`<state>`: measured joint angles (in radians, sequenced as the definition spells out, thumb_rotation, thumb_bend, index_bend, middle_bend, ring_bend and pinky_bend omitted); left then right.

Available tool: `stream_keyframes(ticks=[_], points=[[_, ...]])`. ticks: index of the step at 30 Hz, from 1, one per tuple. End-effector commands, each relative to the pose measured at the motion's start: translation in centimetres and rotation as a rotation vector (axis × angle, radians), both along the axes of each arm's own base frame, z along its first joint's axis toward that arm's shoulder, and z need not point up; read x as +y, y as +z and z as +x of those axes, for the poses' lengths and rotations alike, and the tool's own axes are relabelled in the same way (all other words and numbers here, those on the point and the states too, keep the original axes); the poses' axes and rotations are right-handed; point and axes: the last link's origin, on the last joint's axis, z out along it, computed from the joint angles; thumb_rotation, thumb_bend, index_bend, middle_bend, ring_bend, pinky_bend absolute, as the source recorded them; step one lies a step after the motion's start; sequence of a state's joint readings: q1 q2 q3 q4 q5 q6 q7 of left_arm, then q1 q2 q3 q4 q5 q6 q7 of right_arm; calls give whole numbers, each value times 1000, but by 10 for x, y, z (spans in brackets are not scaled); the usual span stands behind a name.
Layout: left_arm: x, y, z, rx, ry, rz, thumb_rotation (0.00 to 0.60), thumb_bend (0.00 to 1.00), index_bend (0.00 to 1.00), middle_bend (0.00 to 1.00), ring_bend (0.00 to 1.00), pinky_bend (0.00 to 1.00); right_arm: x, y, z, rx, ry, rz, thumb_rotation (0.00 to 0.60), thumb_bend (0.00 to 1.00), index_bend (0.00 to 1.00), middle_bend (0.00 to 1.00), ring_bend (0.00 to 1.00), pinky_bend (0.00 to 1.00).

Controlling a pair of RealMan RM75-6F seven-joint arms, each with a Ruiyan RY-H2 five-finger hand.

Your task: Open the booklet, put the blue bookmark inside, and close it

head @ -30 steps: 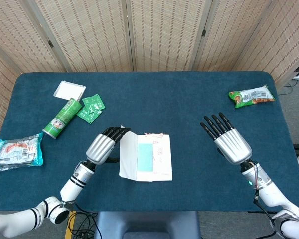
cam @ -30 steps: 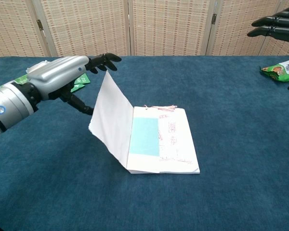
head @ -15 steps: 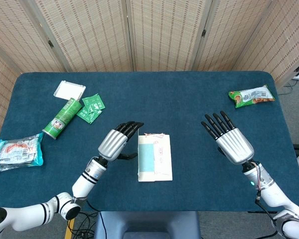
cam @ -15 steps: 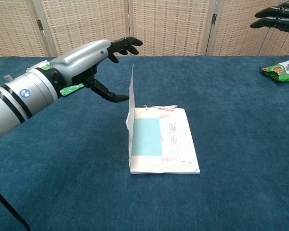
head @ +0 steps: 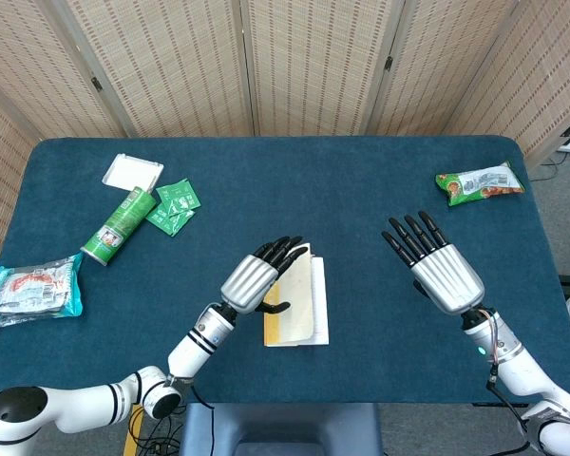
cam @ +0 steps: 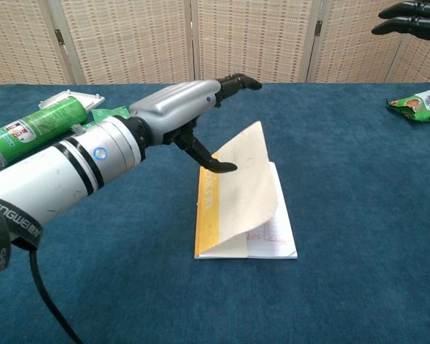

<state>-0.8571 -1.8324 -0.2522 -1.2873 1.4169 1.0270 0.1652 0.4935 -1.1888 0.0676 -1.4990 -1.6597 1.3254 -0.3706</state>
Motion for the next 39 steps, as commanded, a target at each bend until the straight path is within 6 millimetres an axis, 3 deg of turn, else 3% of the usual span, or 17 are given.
stream_keyframes(ticks=[1,9,17,28,35,39], points=[[-3,-15,1,49,-13,-10,600,196,0,0,0,194,0,0,0,-2,1,0,600,46,0,0,0,0],[-4,-39,-10,142,7,-24,600,196,0,0,0,192,1,0,0,-7,4,1,600,46,0,0,0,0],[-6,-41,-19,163,23,-32,600,196,0,0,0,191,1,1,-2,-11,-2,-3,600,47,0,0,0,0],[-18,-65,-21,251,6,-57,600,196,0,0,0,191,2,2,-4,-13,-2,-5,600,46,0,0,0,0],[-18,-65,-24,271,5,-50,600,196,0,0,0,191,3,3,-6,-16,-10,-8,600,46,0,0,0,0],[-15,-48,-23,223,13,-13,600,196,0,0,0,191,4,4,-8,-12,-15,-8,600,46,0,0,0,0]])
